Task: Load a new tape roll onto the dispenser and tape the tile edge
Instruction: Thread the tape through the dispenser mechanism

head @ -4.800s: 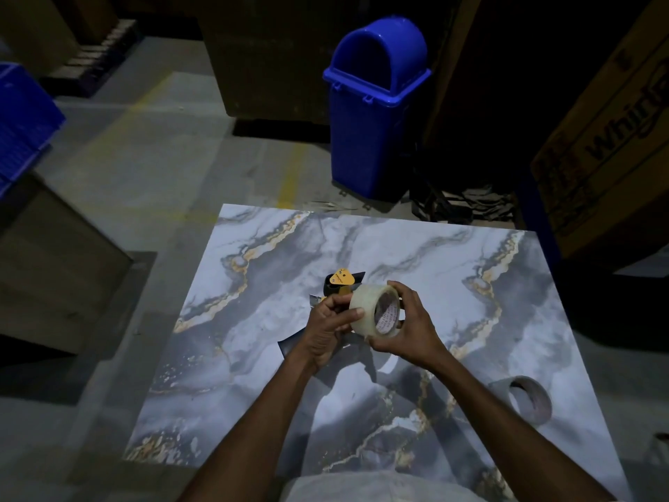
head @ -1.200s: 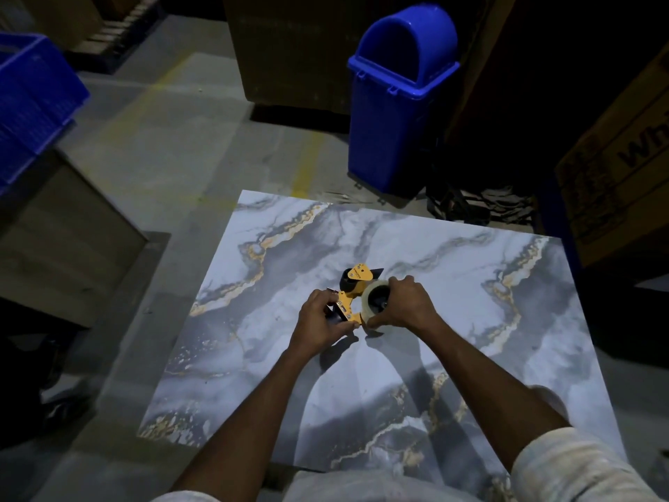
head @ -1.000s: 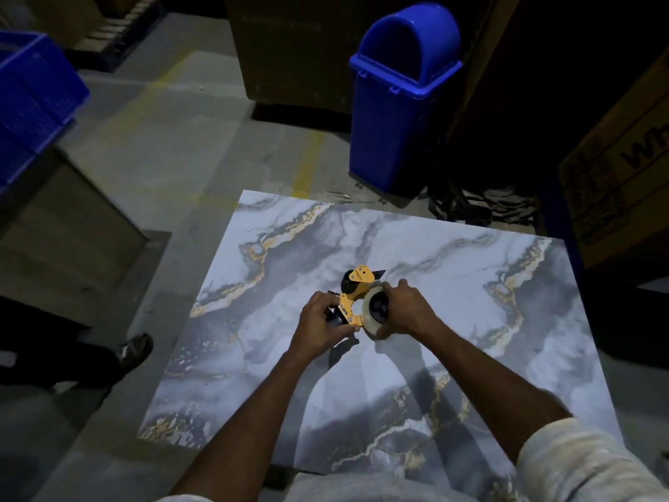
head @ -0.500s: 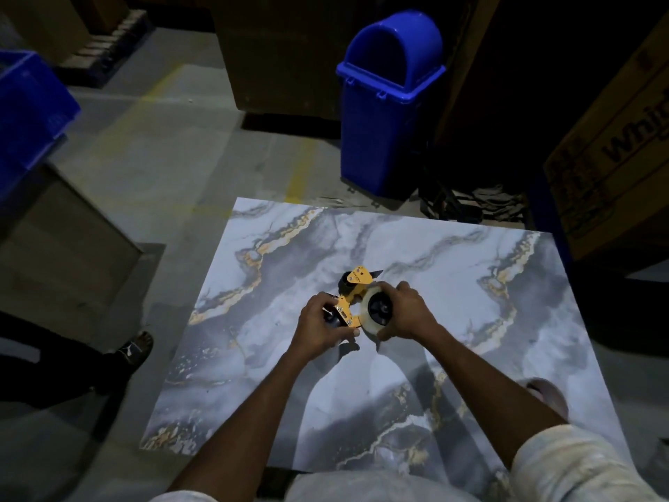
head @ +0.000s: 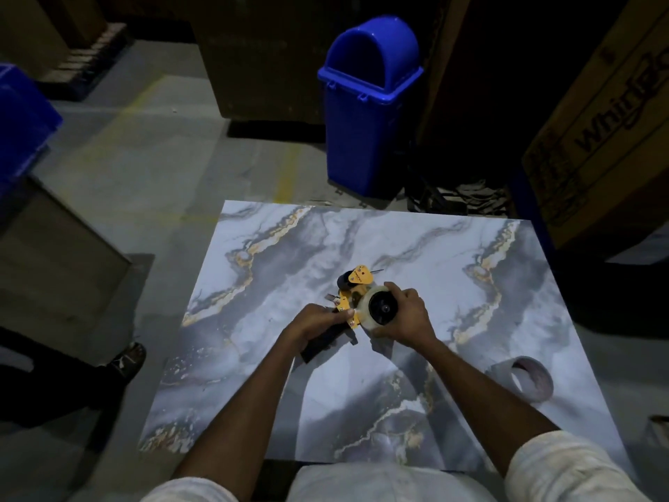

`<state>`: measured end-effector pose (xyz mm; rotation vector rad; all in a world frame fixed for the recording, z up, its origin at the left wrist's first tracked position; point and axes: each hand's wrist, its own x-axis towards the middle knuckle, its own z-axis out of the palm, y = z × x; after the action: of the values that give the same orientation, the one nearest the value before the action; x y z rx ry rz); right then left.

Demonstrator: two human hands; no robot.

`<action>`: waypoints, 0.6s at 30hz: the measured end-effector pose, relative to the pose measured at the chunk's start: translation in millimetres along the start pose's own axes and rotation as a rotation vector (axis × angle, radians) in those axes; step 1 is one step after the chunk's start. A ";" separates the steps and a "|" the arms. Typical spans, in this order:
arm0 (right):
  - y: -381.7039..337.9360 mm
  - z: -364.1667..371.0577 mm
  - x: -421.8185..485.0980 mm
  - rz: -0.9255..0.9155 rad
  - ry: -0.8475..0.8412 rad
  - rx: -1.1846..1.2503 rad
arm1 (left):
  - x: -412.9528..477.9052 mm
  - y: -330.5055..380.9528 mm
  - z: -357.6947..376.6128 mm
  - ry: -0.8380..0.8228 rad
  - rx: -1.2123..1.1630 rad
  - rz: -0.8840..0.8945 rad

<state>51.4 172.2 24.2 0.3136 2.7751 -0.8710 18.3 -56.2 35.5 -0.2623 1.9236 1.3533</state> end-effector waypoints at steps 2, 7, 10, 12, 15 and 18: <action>6.0 -6.1 0.9 0.007 -0.016 0.033 | -1.7 5.5 0.5 -0.011 -0.007 -0.051; 23.1 -23.8 -1.8 0.000 -0.086 0.081 | -5.2 18.6 8.8 -0.013 0.211 -0.073; 28.5 -25.7 -5.3 -0.011 -0.089 0.057 | 9.9 9.4 18.9 0.070 0.324 -0.038; 27.5 -25.8 -9.6 -0.052 -0.052 0.007 | 1.1 15.4 28.7 0.119 0.378 -0.007; 21.2 -27.9 -11.1 -0.128 0.013 -0.065 | -16.4 26.7 40.2 0.188 0.442 0.050; 17.0 -29.7 -6.2 -0.156 0.031 -0.076 | -21.6 30.0 49.3 0.242 0.472 0.100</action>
<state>57.6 202.2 40.6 0.0992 2.8840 -0.7978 39.3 -5.8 64.1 -0.0997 2.4198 0.9185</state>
